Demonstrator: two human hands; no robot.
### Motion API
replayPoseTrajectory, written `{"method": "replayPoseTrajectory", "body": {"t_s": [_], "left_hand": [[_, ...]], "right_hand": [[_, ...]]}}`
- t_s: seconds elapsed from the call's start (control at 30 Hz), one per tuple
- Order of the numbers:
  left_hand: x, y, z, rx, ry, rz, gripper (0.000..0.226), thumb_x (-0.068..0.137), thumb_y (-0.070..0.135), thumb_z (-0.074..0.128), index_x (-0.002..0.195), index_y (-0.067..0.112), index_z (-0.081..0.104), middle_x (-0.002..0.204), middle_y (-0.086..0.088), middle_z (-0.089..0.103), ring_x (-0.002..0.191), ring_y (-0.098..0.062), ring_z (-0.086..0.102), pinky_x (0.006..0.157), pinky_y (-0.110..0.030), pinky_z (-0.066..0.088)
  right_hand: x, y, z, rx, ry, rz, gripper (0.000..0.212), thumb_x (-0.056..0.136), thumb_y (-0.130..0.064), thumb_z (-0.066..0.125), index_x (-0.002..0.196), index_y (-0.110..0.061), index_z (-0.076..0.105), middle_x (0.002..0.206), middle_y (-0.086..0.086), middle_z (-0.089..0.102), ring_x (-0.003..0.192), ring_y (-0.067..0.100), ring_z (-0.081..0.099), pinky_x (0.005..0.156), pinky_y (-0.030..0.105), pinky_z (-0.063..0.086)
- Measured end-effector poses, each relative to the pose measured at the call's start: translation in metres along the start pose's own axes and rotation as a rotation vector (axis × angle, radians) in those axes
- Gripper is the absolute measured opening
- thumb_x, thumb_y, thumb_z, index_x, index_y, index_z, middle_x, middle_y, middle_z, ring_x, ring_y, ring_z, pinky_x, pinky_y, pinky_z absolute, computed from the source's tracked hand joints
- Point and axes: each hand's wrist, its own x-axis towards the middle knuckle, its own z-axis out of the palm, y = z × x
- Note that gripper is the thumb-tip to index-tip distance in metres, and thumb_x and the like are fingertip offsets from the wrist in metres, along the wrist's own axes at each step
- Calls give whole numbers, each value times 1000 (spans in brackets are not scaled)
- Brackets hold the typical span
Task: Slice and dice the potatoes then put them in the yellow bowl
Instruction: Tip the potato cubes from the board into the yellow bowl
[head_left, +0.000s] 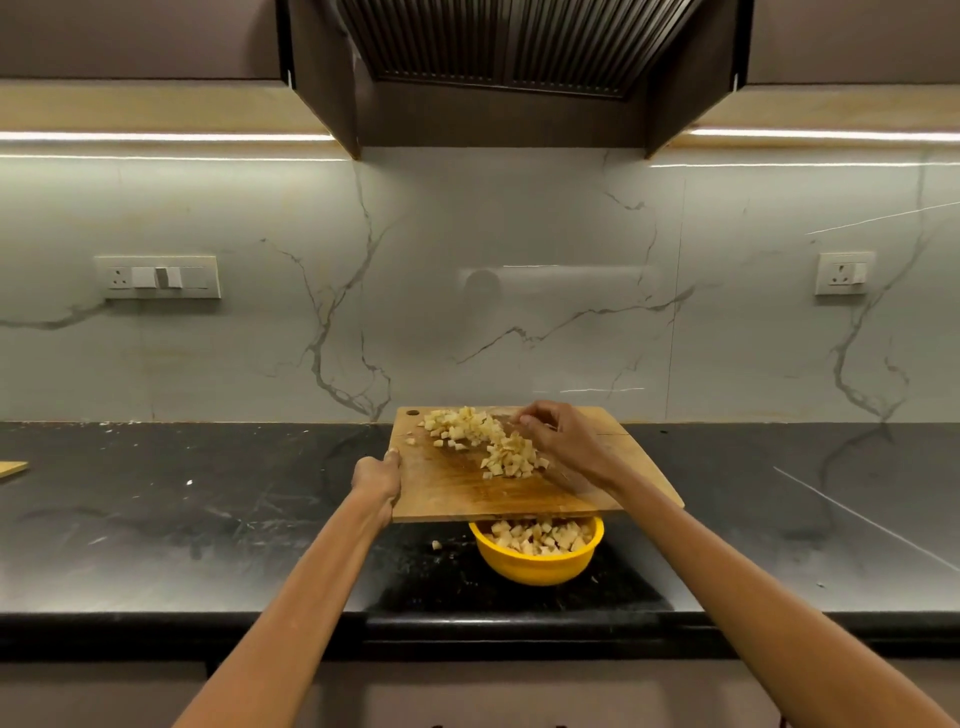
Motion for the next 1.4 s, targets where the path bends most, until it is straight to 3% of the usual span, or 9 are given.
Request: {"method": "replayPoseTrajectory", "body": {"t_s": [0.17,0.37,0.57,0.67,0.83,1.03,1.17,1.27,1.4], "left_hand": [[-2,4,6,-2,2,20,39,100,29,41,107,-8,54,95,-17,55,82,-28,53,66,-34,42],[-3,5,10,-24,10,21,42,99,31,42,109,-8,55,104,-21,59,90,-32,58,75,-37,47],[-3,6,14,-28,0,20,43,99,31,42,109,-8,55,101,-20,58,85,-31,56,70,-35,46],[-6,6,16,-19,-3,22,42,99,30,41,111,-8,55,104,-21,58,85,-30,55,70,-35,45],[-9,7,18,-22,-1,24,41,100,29,40,112,-8,53,104,-19,56,85,-28,53,68,-33,45],[-12,6,16,6,25,33,33,101,26,38,101,-4,51,87,-14,51,64,-19,46,50,-29,35],[-14,5,16,-2,0,16,39,101,28,38,111,-7,51,84,-12,52,68,-21,49,50,-29,38],[-16,7,15,-6,-20,18,38,101,29,39,110,-6,51,86,-13,53,64,-19,49,48,-28,39],[-15,10,13,-5,-11,36,37,100,29,39,107,-6,53,91,-15,54,65,-20,50,48,-28,37]], "right_hand": [[8,3,9,38,-34,159,32,103,-20,37,120,-6,60,113,3,62,105,16,57,83,20,45],[-4,9,13,-38,-66,58,20,97,-18,51,96,-8,69,107,6,68,97,24,62,80,22,47],[-29,11,7,69,-96,-3,19,97,-9,49,87,-13,65,102,2,69,88,-3,62,76,11,47],[-26,11,1,245,3,73,28,101,-11,39,96,-8,66,102,-2,67,98,5,62,81,17,49],[-27,9,8,135,-71,49,44,105,-19,24,103,-7,67,110,4,64,98,6,57,80,7,42],[-43,8,17,319,-111,-27,42,98,-28,25,92,-11,63,92,6,70,94,17,66,88,29,50],[-22,-1,13,458,-107,73,41,105,-18,21,98,-3,59,106,17,65,101,25,63,93,33,51],[-6,-9,19,308,-173,108,45,105,-17,19,107,2,60,118,16,61,112,24,57,103,34,43],[-16,-7,22,283,-188,-1,47,102,-19,22,98,6,62,106,20,67,105,28,61,100,40,46]]}}
